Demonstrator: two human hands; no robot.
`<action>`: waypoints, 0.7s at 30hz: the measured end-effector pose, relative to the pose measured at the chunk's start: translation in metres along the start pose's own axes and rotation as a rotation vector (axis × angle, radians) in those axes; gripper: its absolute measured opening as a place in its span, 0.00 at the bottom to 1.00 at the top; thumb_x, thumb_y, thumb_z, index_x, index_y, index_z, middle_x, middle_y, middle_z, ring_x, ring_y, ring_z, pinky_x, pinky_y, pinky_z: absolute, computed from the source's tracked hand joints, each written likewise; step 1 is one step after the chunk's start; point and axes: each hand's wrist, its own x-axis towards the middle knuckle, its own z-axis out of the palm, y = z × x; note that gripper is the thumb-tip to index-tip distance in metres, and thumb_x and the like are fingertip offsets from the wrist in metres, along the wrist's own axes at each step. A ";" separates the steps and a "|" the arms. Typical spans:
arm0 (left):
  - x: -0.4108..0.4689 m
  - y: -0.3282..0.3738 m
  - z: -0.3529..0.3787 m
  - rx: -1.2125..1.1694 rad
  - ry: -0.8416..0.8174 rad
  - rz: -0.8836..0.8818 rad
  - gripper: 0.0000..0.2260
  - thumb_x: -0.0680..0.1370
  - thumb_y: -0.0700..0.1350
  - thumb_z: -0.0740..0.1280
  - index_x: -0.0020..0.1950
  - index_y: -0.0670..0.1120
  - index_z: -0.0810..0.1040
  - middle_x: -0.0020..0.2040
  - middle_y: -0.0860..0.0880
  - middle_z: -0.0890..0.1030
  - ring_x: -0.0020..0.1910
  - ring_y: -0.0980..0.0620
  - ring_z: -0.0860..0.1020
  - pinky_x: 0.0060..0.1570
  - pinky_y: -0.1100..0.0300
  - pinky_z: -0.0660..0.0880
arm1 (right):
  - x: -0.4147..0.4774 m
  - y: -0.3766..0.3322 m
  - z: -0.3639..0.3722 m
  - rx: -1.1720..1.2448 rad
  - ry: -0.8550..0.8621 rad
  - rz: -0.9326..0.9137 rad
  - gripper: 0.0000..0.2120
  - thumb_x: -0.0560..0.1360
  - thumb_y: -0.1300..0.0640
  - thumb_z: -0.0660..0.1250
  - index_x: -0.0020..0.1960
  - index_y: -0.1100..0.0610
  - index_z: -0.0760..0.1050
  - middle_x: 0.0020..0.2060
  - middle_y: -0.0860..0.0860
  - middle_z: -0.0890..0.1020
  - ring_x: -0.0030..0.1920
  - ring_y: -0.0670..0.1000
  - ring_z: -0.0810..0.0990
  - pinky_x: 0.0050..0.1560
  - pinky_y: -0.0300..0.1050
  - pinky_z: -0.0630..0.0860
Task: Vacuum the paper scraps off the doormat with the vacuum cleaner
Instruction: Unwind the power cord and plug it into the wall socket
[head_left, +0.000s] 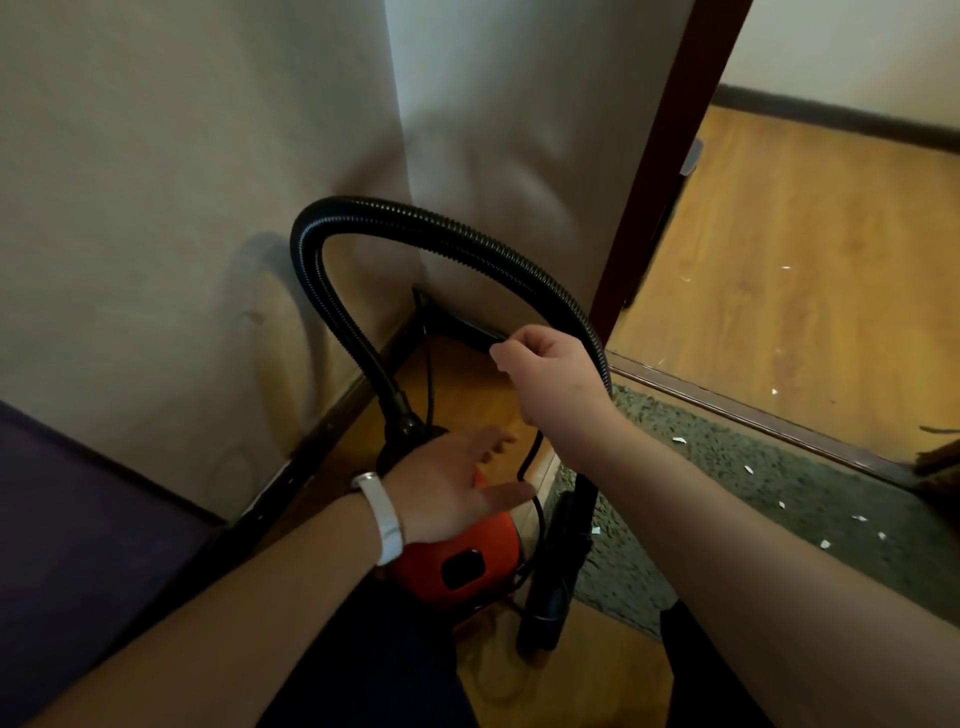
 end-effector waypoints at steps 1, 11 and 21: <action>0.006 0.004 0.007 -0.038 -0.047 0.028 0.24 0.77 0.63 0.64 0.71 0.57 0.69 0.61 0.56 0.75 0.56 0.61 0.74 0.55 0.60 0.72 | 0.000 0.001 0.001 0.004 0.013 -0.004 0.12 0.78 0.54 0.64 0.43 0.63 0.73 0.25 0.46 0.66 0.24 0.46 0.63 0.28 0.43 0.63; 0.022 -0.002 0.016 -0.299 0.208 -0.032 0.10 0.82 0.49 0.63 0.44 0.52 0.80 0.38 0.52 0.82 0.37 0.56 0.79 0.41 0.56 0.74 | 0.002 0.058 -0.008 -0.010 -0.055 -0.102 0.07 0.79 0.45 0.65 0.49 0.48 0.76 0.38 0.46 0.79 0.39 0.46 0.79 0.42 0.44 0.75; 0.021 -0.009 0.000 -0.606 0.487 -0.220 0.14 0.84 0.45 0.58 0.43 0.41 0.77 0.40 0.44 0.84 0.44 0.50 0.84 0.47 0.57 0.81 | -0.008 0.170 0.002 -0.454 -0.744 0.108 0.05 0.82 0.49 0.62 0.54 0.46 0.75 0.47 0.39 0.79 0.50 0.45 0.77 0.48 0.39 0.71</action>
